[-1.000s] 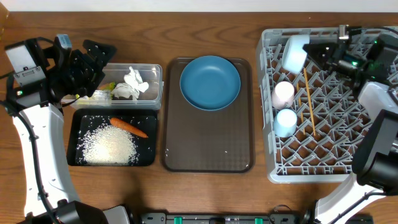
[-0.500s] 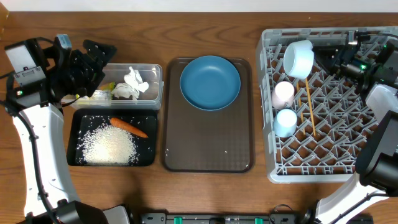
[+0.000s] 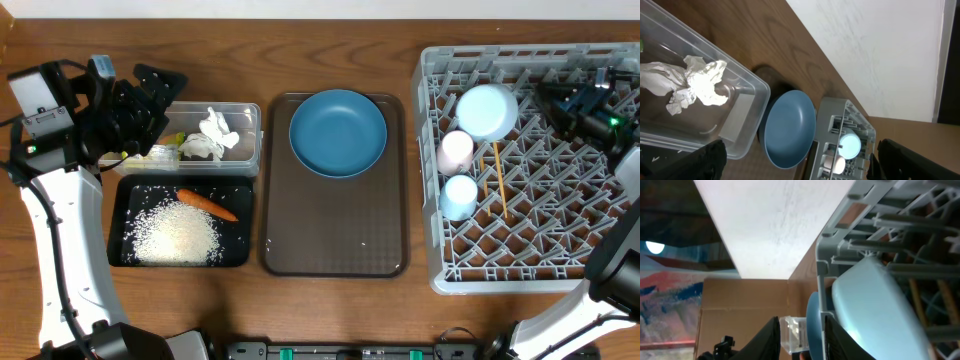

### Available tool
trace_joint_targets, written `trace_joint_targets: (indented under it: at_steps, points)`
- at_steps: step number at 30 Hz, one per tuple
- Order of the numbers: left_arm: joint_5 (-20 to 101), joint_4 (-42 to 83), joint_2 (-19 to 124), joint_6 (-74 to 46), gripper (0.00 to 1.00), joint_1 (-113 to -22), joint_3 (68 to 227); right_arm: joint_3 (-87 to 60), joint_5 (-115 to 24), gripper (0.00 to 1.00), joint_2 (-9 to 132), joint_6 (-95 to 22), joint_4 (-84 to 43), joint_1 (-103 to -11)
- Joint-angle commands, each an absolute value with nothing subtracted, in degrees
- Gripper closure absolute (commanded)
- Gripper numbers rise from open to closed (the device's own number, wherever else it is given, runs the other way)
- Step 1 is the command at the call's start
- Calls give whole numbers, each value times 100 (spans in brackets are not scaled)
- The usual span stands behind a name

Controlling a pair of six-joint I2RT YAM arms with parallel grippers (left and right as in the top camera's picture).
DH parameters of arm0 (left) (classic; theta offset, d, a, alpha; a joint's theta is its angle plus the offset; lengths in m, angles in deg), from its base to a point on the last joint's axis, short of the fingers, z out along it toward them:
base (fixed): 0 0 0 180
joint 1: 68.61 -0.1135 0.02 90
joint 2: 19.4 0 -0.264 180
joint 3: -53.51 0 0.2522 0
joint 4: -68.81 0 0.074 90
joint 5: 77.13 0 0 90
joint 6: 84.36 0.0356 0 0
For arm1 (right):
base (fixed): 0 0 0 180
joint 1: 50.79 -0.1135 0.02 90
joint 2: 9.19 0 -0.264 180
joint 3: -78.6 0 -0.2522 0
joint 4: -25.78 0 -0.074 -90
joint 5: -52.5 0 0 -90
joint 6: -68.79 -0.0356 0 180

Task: Sort waste into correct bins and load items into the dishwasher rack
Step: 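Open the right gripper and release the bowl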

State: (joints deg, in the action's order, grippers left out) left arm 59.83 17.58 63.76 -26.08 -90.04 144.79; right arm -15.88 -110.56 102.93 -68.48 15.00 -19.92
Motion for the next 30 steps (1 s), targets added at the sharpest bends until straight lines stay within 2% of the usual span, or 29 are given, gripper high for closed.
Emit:
trace_joint_targets:
  at_steps: [1,16,24,30]
  points:
    - [5972,1756,6376,-2637,2,-9024,14463,-1618,-11167,71,10372,-6629,1555,-1920]
    - [5972,1756,6376,-2637,2,-9024,14463,-1618,-11397,71,9904,-6598,2040,-2458]
    - [5972,1756,6376,-2637,2,-9024,14463,-1618,-11333,72,9600,-6568,2230,-3321]
    - [5972,1756,6376,-2637,2,-9024,14463,-1618,-10627,73,9526,-6566,2224,-4086]
